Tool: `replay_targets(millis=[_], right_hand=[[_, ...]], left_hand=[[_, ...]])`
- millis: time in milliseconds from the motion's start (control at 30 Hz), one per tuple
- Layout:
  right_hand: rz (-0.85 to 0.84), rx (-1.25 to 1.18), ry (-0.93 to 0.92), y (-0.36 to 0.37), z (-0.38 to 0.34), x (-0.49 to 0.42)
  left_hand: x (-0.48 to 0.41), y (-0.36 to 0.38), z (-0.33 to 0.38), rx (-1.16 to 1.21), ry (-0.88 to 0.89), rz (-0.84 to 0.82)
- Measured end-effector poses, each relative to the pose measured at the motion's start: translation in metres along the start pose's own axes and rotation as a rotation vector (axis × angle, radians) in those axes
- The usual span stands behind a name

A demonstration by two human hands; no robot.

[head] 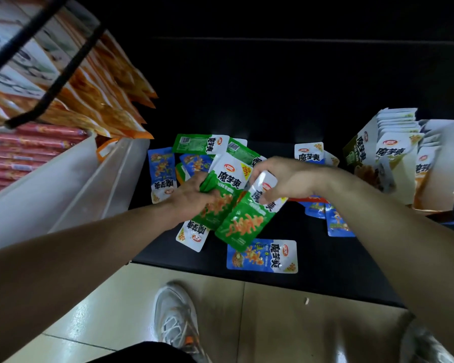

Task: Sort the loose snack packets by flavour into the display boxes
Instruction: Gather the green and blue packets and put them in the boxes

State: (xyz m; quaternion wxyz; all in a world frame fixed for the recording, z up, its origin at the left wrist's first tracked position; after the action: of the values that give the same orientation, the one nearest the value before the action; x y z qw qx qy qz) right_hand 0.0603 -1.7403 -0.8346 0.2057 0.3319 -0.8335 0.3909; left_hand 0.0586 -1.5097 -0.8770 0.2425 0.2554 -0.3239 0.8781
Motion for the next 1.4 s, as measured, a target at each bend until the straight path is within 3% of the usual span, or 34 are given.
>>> replay_targets(millis=[167, 267, 333, 400, 500, 567, 700, 800, 900, 967, 1067, 1100, 1167, 1233, 1400], right_hand=[[0.305, -0.278, -0.018, 0.008, -0.004, -0.023], [0.423, -0.369, -0.020, 0.018, -0.004, -0.032], [0.598, -0.340, 0.010, 0.019, -0.001, -0.038], [0.719, -0.151, 0.070, 0.021, 0.013, -0.045], [0.453, 0.148, 0.141, 0.033, 0.037, -0.059], [0.392, 0.257, 0.160, 0.043, 0.045, -0.060], [0.559, 0.284, 0.211, 0.047, 0.049, -0.053], [0.499, 0.079, 0.319, 0.046, 0.056, -0.047], [0.487, -0.100, 0.234, 0.041, 0.059, -0.041], [0.617, -0.178, 0.125, 0.035, 0.060, -0.033], [0.862, 0.216, -0.032, 0.034, 0.059, -0.011], [0.790, 0.352, -0.059, 0.039, 0.059, -0.006], [0.450, 0.531, -0.002, 0.055, 0.063, -0.001], [0.241, 0.532, 0.072, 0.068, 0.070, 0.000], [0.304, 0.412, 0.090, 0.064, 0.052, -0.023]], left_hand=[[0.001, 0.002, 0.009, 0.279, -0.031, -0.013], [0.001, 0.010, 0.010, 0.126, -0.013, -0.056], [0.003, 0.012, 0.008, 0.070, -0.010, -0.057], [0.000, 0.010, 0.000, 0.092, -0.032, -0.027], [-0.004, 0.002, -0.009, 0.123, -0.064, 0.026], [-0.008, -0.006, -0.018, 0.107, -0.092, 0.109], [-0.012, -0.016, -0.026, 0.106, -0.130, 0.181], [-0.011, -0.019, -0.027, 0.089, -0.139, 0.203], [-0.012, -0.019, -0.030, 0.089, -0.145, 0.203], [-0.012, -0.019, -0.029, 0.088, -0.145, 0.208], [-0.011, -0.020, -0.026, 0.089, -0.142, 0.194], [-0.011, -0.020, -0.026, 0.086, -0.138, 0.190], [-0.009, -0.020, -0.023, 0.066, -0.140, 0.185], [-0.009, -0.020, -0.022, 0.059, -0.144, 0.197], [-0.006, -0.021, -0.029, 0.064, -0.155, 0.188]])
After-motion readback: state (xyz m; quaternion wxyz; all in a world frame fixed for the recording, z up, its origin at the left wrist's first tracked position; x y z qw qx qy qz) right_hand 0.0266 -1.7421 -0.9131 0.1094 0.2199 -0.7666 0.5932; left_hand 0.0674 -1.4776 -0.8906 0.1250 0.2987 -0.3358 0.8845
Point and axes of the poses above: each hand's wrist, its own x-axis away from the middle knuckle, its own y-axis out of the palm, z = x × y, the point moved 3 cm from there along -x, towards the middle knuckle, and after that the axes turned 3 degrees about -z, right-handed, at the moved point
